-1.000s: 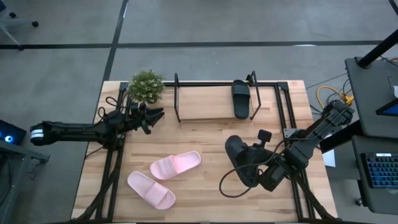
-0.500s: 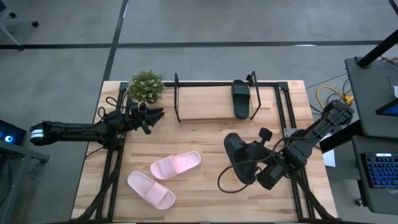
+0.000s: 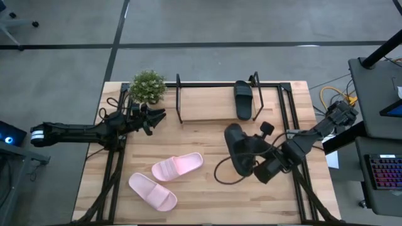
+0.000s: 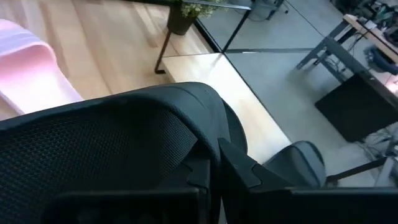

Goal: Pick and place slides into the shelf
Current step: Put the black slipper on the shelf

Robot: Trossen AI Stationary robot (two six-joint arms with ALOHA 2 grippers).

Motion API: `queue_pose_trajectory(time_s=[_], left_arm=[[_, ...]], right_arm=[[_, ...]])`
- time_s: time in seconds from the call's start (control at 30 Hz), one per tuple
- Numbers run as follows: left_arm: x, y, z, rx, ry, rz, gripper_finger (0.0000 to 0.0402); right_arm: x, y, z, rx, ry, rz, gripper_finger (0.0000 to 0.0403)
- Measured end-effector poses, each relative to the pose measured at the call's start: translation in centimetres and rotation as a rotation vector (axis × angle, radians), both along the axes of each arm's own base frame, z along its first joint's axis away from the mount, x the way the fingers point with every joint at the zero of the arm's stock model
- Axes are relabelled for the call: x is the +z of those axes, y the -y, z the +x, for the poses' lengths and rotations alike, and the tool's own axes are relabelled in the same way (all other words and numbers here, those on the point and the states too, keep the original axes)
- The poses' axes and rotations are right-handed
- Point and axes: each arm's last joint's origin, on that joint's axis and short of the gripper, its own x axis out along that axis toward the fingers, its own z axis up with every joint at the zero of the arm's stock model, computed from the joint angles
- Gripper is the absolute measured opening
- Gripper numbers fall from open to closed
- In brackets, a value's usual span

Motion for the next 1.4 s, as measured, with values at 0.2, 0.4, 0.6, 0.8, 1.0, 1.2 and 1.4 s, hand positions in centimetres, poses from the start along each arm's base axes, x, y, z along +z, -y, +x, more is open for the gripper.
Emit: queue_pose_trajectory(time_s=[0.2, 0.4, 0.6, 0.8, 1.0, 1.2, 1.4], left_arm=[[0.0, 0.0, 0.0, 0.0, 0.0, 0.0, 0.0144], [0.0, 0.0, 0.0, 0.0, 0.0, 0.0, 0.0144], [0.0, 0.0, 0.0, 0.0, 0.0, 0.0, 0.0144], [0.0, 0.0, 0.0, 0.0, 0.0, 0.0, 0.0144], [0.0, 0.0, 0.0, 0.0, 0.0, 0.0, 0.0144], [0.0, 0.0, 0.0, 0.0, 0.0, 0.0, 0.0144], [0.0, 0.0, 0.0, 0.0, -0.001, 0.0, 0.0144]], right_arm=[[0.8, 1.4, 0.9, -0.018, -0.035, -0.043, 0.0008], [1.5, 2.7, 1.6, -0.035, -0.063, -0.078, 0.0008], [1.7, 4.3, 2.2, -0.067, -0.104, -0.114, 0.0008], [1.7, 5.8, 2.7, -0.083, -0.153, -0.133, 0.0008], [2.2, 7.0, 3.9, -0.054, -0.149, -0.147, 0.0008], [2.5, 9.1, 4.9, -0.047, -0.173, -0.175, 0.0008], [2.5, 11.5, 5.5, -0.083, -0.217, -0.199, 0.0008]])
